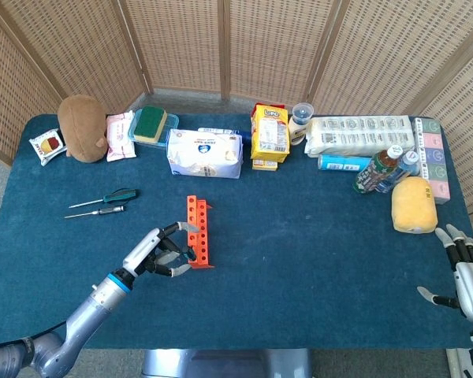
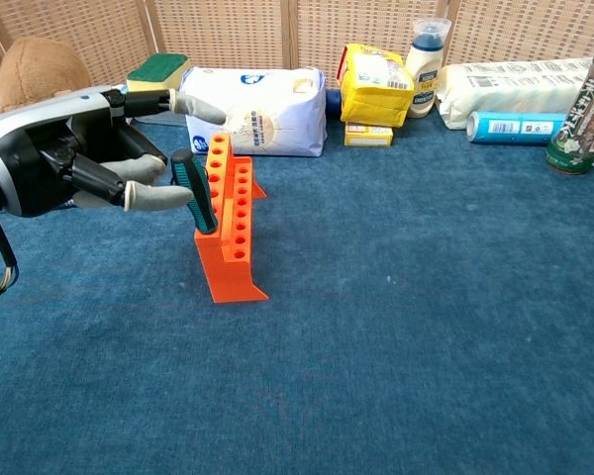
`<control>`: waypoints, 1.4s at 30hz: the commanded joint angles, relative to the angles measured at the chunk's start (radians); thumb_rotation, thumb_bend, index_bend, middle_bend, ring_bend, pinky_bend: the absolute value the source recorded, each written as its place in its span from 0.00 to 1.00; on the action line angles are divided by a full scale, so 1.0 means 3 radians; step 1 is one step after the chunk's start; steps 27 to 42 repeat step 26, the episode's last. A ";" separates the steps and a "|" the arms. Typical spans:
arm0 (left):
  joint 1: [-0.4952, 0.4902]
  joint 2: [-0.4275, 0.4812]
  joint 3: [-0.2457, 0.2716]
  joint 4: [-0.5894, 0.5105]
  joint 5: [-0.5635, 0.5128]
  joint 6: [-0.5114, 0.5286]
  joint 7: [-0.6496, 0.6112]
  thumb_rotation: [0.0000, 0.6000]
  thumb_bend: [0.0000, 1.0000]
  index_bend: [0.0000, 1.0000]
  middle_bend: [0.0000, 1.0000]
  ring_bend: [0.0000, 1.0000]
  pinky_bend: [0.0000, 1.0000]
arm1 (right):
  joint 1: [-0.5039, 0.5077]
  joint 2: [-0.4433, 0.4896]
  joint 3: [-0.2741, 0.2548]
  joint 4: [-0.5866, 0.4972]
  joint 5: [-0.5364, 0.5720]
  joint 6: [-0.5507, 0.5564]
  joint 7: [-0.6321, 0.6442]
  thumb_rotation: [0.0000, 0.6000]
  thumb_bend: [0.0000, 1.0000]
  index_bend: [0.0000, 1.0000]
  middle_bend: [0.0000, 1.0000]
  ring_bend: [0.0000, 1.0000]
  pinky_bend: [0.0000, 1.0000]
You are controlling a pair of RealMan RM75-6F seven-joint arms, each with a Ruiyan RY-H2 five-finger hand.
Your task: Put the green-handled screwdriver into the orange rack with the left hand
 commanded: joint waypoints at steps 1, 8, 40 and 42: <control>0.0014 0.0011 -0.0001 -0.0007 0.0021 0.0032 -0.0011 1.00 0.25 0.25 1.00 1.00 0.98 | 0.0000 -0.0001 0.0000 -0.0001 -0.0001 0.0001 -0.0004 0.93 0.00 0.00 0.00 0.00 0.00; 0.0104 0.0117 0.0018 -0.0078 0.0212 0.0281 -0.0006 1.00 0.18 0.22 0.96 0.95 0.94 | 0.0003 -0.0009 0.0001 0.0000 0.0004 -0.0004 -0.0022 0.94 0.00 0.00 0.00 0.00 0.00; 0.0828 0.1240 0.0335 -0.0057 0.0447 0.1160 0.1318 1.00 0.05 0.00 0.00 0.00 0.15 | -0.0019 -0.0027 -0.0014 -0.0074 -0.0014 0.0053 -0.0184 0.94 0.00 0.00 0.00 0.00 0.00; 0.0828 0.1240 0.0335 -0.0057 0.0447 0.1160 0.1318 1.00 0.05 0.00 0.00 0.00 0.15 | -0.0019 -0.0027 -0.0014 -0.0074 -0.0014 0.0053 -0.0184 0.94 0.00 0.00 0.00 0.00 0.00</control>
